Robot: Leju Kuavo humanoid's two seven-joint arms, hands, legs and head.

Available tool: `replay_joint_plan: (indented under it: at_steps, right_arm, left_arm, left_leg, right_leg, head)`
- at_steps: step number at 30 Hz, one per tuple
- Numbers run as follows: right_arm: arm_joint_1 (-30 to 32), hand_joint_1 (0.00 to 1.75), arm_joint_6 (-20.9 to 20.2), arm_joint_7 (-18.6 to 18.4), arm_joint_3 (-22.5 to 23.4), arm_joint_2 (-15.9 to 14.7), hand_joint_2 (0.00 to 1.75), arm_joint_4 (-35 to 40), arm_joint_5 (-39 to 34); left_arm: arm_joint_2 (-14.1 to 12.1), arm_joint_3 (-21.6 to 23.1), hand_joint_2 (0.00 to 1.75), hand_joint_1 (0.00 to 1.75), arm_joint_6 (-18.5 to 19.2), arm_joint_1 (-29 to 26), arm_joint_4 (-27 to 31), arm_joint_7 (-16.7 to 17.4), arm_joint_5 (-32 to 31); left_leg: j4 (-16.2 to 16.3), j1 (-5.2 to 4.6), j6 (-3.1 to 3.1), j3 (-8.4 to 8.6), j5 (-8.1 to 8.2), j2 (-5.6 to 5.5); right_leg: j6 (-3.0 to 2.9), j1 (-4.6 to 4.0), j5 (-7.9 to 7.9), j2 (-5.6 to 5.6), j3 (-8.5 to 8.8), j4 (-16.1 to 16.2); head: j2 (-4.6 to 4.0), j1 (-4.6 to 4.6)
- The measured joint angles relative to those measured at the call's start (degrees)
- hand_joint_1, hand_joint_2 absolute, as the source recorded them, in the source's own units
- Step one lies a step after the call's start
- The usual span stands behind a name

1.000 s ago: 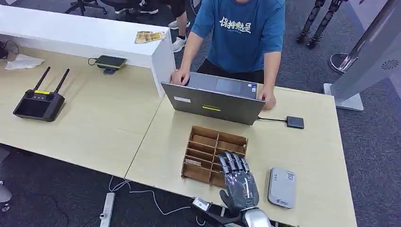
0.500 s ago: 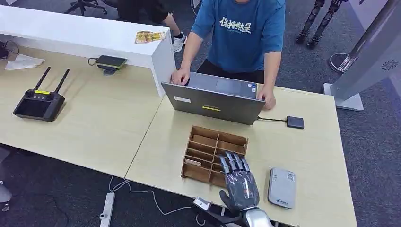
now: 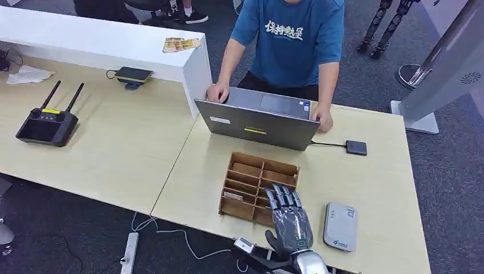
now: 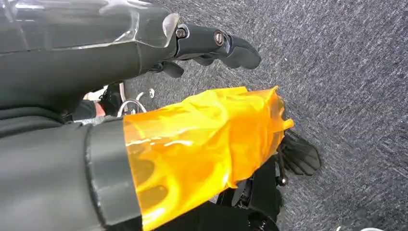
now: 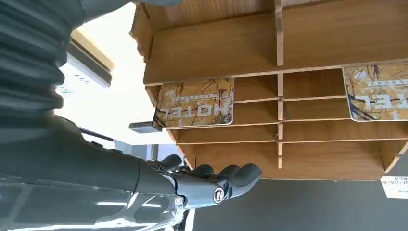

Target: Pass the card to the sensor for recognition and then transmit it.

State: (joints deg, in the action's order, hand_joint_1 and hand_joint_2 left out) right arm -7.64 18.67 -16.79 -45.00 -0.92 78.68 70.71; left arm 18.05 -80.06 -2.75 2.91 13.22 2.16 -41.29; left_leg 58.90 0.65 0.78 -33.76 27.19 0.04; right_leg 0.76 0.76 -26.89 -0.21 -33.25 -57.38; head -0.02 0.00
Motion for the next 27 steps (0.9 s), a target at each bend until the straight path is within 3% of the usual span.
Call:
replay_joint_plan:
  at_steps: [5, 7, 8, 9, 27]
  right_arm:
    - [0.0, 0.02, 0.0, 0.0, 0.0, 0.0, 1.75, -0.2, 0.0]
    - [0.0, 0.14, 0.0, 0.0, 0.0, 0.0, 1.75, -0.2, 0.0]
    - [-0.1, 1.36, -0.1, 0.0, 0.0, 0.0, 1.75, -0.2, 0.0]
    - [-0.1, 1.73, -0.1, 0.0, 0.0, 0.0, 1.75, -0.3, 0.0]
    - [-1.4, 1.73, -0.1, 0.4, -0.4, 0.0, 1.75, -0.5, -1.0]
  left_arm:
    - [0.0, 0.0, 0.0, 0.0, 0.0, 0.0, 0.0, 0.0, 0.0]
    - [0.0, 0.0, 0.0, 0.0, 0.0, 0.0, 0.0, 0.0, 0.0]
    - [0.0, 0.0, 0.0, 0.0, 0.0, 0.0, 0.0, 0.0, 0.0]
    - [0.0, 0.0, 0.0, 0.0, 0.0, 0.0, 0.0, 0.0, 0.0]
    - [0.0, 0.0, 0.0, 0.0, 0.4, 0.0, 0.0, 0.1, -0.1]
  left_leg:
    - [0.0, 0.0, 0.0, 0.0, 0.0, 0.0]
    - [0.0, 0.0, 0.0, 0.0, 0.0, 0.0]
    - [0.0, 0.0, 0.0, 0.0, 0.0, 0.0]
    - [0.0, 0.0, 0.0, 0.0, 0.0, 0.0]
    - [0.0, 0.0, 0.0, 0.02, 0.0, 0.0]
  right_leg:
    - [0.0, 0.0, 0.0, 0.0, 0.0, 0.0]
    - [0.0, 0.0, 0.0, 0.0, 0.0, 0.0]
    - [0.0, 0.0, 0.0, 0.0, 0.0, 0.0]
    - [0.0, 0.0, 0.0, 0.0, 0.0, 0.0]
    - [0.0, 0.0, 0.0, 0.0, 0.02, 0.0]
  head:
    - [0.0, 0.0]
    - [0.0, 0.0]
    - [0.0, 0.0]
    - [0.0, 0.0]
    - [0.0, 0.0]
